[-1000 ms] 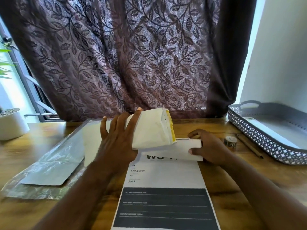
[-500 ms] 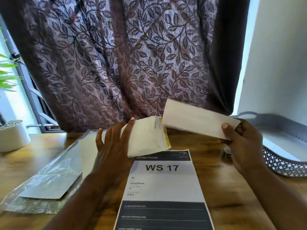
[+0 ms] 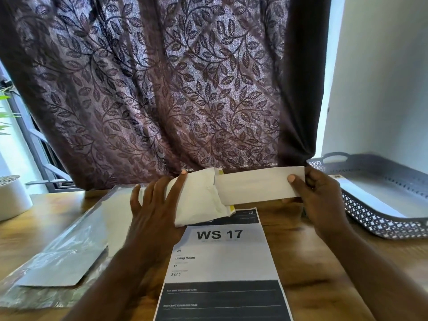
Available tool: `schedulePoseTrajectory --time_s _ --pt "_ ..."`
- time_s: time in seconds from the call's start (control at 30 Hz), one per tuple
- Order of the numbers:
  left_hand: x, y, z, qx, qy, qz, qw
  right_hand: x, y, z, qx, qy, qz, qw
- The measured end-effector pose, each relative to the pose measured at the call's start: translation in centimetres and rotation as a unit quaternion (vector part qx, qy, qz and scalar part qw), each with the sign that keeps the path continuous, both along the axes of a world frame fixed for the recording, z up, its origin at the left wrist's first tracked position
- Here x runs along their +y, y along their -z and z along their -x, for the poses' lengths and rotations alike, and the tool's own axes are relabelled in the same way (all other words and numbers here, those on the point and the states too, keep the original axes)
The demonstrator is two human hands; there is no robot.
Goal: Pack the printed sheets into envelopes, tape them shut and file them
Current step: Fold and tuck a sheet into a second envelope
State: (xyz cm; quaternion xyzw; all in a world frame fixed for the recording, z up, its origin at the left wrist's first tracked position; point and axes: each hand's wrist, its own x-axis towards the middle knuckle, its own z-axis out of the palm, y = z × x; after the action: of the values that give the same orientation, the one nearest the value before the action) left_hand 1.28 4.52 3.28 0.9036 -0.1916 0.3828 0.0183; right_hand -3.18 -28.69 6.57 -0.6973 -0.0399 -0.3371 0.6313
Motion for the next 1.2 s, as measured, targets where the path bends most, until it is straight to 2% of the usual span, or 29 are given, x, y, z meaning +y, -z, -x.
schedulePoseTrajectory --time_s 0.13,0.33,0.47,0.6,0.77,0.9,0.97,1.1,1.2 --pt "-0.7 0.1 0.3 0.002 0.003 -0.014 1.0 1.7 0.2 0.2 0.028 -0.073 -0.032 0.996" --pt "-2.5 0.2 1.0 -0.014 0.031 0.002 0.999 3.1 1.1 0.3 0.011 0.007 0.088 0.996" --pt "-2.0 -0.2 0.8 -0.007 0.019 0.007 1.0 2.3 0.5 0.4 0.005 0.022 0.059 0.998" --pt "-1.8 -0.2 0.9 -0.015 0.023 -0.028 0.999 1.7 -0.1 0.7 0.019 -0.006 0.052 0.998" --pt "-2.5 -0.2 1.2 -0.02 0.057 -0.034 0.998 2.8 0.3 0.7 0.024 0.004 0.12 0.992" --pt "-2.7 0.0 1.1 -0.008 0.072 -0.015 0.997 4.2 0.9 1.3 0.051 -0.074 0.171 0.981" --pt "-2.5 0.0 1.1 0.004 0.074 -0.007 0.997 4.4 1.0 1.3 0.049 -0.068 0.194 0.977" --pt "-2.4 -0.1 1.2 0.017 0.077 -0.003 0.997 3.8 1.0 1.2 0.016 -0.007 0.183 0.983" --pt "-2.8 0.1 1.3 0.004 0.095 -0.007 0.995 4.3 1.2 1.4 0.008 -0.027 0.171 0.985"
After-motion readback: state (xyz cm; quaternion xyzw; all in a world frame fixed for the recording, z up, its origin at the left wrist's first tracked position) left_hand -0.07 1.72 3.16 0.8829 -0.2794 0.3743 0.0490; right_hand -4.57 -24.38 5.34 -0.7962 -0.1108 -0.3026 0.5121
